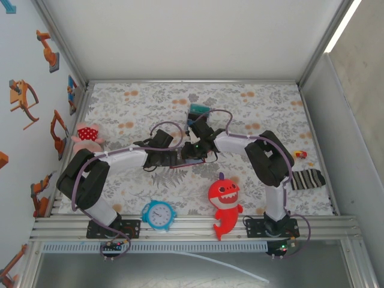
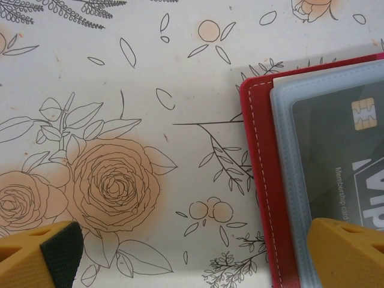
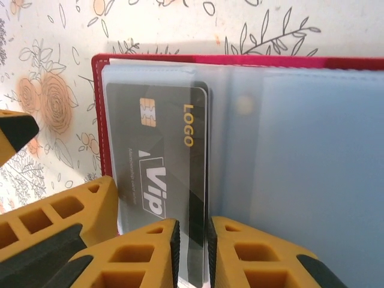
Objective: Take the credit cards out of the card holder
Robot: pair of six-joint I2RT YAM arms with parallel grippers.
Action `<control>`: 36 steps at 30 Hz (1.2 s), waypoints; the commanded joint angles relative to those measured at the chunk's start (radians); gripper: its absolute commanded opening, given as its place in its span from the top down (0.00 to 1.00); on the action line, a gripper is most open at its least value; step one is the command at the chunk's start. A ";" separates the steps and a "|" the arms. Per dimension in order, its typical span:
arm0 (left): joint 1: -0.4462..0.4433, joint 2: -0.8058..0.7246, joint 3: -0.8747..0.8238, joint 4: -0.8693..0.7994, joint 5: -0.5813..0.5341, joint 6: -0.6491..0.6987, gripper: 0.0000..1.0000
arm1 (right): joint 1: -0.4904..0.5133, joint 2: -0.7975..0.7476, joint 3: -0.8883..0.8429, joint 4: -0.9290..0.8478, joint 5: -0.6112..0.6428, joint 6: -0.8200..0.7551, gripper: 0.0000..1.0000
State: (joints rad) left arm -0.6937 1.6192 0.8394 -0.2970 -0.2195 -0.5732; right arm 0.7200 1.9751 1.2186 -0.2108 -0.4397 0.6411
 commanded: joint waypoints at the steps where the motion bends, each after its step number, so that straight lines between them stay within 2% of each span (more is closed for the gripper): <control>1: -0.008 0.019 -0.007 -0.030 0.001 -0.015 0.03 | -0.004 0.015 -0.012 0.037 -0.028 0.022 0.81; 12: -0.008 0.017 -0.002 -0.036 -0.007 -0.015 0.03 | -0.014 0.020 -0.045 0.058 -0.035 0.034 0.81; 19: -0.009 0.020 0.001 -0.037 -0.009 -0.016 0.03 | -0.014 0.014 -0.055 0.085 -0.055 0.044 0.88; 30: -0.010 0.024 0.001 -0.039 -0.008 -0.016 0.03 | -0.017 0.022 -0.097 0.197 -0.140 0.098 0.85; 36: -0.009 0.026 0.010 -0.042 -0.007 -0.013 0.03 | -0.017 0.025 -0.102 0.203 -0.143 0.106 0.92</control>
State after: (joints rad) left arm -0.6941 1.6211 0.8394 -0.3107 -0.2417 -0.5766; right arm 0.6930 1.9781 1.1263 -0.0391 -0.5358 0.7353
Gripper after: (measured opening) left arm 0.970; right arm 0.092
